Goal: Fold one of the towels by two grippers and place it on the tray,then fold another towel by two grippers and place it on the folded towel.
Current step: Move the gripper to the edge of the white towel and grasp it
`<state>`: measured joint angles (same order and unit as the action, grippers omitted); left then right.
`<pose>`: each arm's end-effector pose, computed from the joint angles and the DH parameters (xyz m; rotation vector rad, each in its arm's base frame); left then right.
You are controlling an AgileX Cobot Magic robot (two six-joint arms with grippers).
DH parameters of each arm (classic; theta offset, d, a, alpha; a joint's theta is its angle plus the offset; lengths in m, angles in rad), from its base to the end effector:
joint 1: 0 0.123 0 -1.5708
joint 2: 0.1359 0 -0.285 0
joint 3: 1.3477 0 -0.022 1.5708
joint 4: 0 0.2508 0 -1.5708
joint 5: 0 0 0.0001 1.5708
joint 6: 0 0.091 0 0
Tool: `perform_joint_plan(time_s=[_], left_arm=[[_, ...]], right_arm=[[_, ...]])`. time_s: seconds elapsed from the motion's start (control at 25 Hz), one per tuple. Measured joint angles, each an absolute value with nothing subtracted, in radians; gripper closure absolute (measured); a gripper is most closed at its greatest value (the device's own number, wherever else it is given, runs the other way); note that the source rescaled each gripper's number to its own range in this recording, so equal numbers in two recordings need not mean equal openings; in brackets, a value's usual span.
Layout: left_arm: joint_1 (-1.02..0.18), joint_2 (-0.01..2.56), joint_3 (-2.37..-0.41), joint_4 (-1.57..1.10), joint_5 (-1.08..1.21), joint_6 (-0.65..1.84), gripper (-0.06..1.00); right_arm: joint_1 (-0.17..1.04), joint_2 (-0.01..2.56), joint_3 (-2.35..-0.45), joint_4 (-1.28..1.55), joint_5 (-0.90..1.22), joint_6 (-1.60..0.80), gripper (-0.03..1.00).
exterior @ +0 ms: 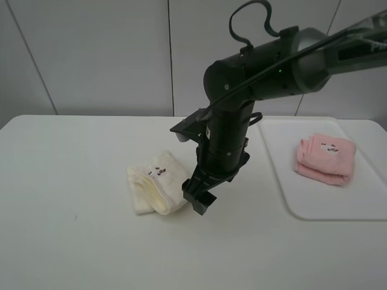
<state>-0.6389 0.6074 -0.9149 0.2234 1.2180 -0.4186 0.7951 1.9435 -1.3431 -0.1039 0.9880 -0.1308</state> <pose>0.0709 -0.0291 0.3678 0.2550 2.3605 -0.2228 0.2679 0.2618 0.1775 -1.4334 2.6871 -0.0933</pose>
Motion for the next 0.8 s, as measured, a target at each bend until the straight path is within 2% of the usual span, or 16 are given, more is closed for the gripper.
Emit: perform_joint_plan(time_s=[0.16,0.36,0.6,0.8], left_arm=[[-0.639,0.356,-0.743,0.224,1.195,-0.382,0.01],[-0.643,0.137,-0.624,0.195,1.112,-0.351,0.01],[-0.643,0.035,-0.514,0.077,1.086,-0.22,0.01],[-0.643,0.031,-0.506,-0.008,1.083,-0.114,0.01]], right_arm=[[0.795,1.943,-1.343,-0.104,0.988,-0.131,0.05],[0.795,1.943,-1.343,-0.104,0.989,-0.131,0.05],[0.795,1.943,-1.343,-0.104,0.989,-0.131,0.05],[0.795,1.943,-1.343,-0.104,0.989,-0.131,0.05]])
